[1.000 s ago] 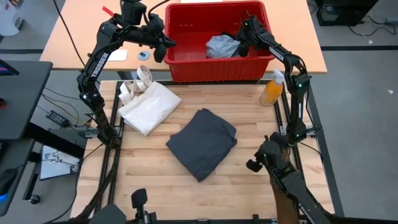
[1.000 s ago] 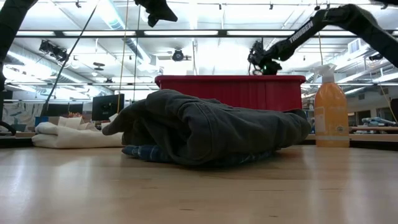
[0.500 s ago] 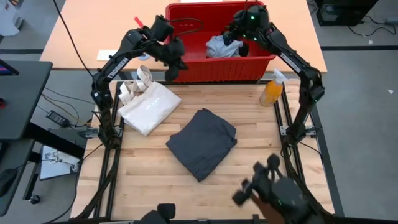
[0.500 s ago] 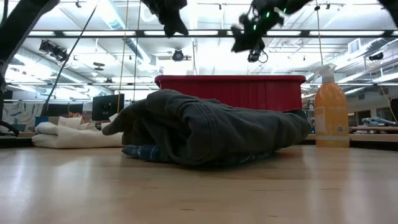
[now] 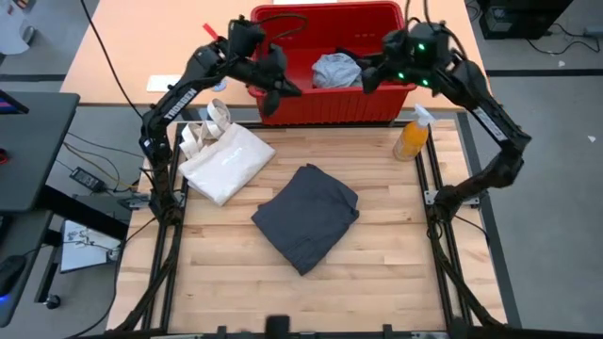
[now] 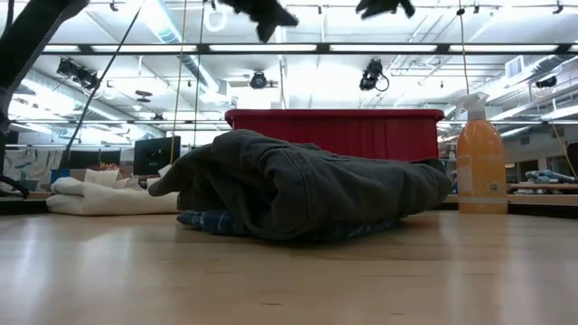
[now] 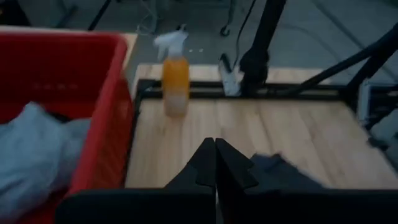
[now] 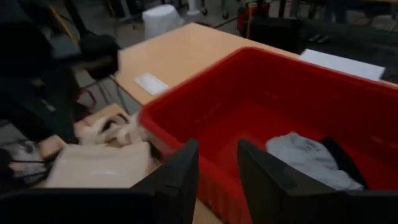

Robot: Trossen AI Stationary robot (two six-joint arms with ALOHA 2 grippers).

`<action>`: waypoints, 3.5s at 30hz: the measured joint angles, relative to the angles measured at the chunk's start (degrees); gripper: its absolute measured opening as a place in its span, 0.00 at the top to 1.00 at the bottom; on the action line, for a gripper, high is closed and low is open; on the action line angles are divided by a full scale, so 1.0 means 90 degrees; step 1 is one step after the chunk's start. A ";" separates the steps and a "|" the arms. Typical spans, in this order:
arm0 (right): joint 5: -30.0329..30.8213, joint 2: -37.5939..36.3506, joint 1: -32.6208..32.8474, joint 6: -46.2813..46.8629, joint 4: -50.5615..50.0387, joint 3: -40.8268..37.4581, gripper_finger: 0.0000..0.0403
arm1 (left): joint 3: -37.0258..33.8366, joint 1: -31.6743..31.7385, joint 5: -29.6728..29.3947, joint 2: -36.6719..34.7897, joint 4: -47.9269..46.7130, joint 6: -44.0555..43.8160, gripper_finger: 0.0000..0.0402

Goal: Fold Laundry from Bin
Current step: Put the dark gray shorts into the red organizer bin

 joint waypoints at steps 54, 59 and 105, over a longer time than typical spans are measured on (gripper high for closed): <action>0.3129 -0.0457 0.5580 0.4973 -0.3899 -0.0011 0.71 | -0.9097 -0.4405 -0.3495 -0.3602 0.4951 -0.3260 0.98; 0.1428 -0.0216 0.5319 0.4879 -0.3546 -0.0696 0.71 | -1.0015 -0.4600 -0.3568 -0.3762 0.5156 -0.4596 0.91; 0.2896 -0.0410 0.7210 1.1208 0.5779 -0.8995 0.08 | -1.0145 -0.4689 -0.4295 -0.1782 0.6891 -0.6155 0.36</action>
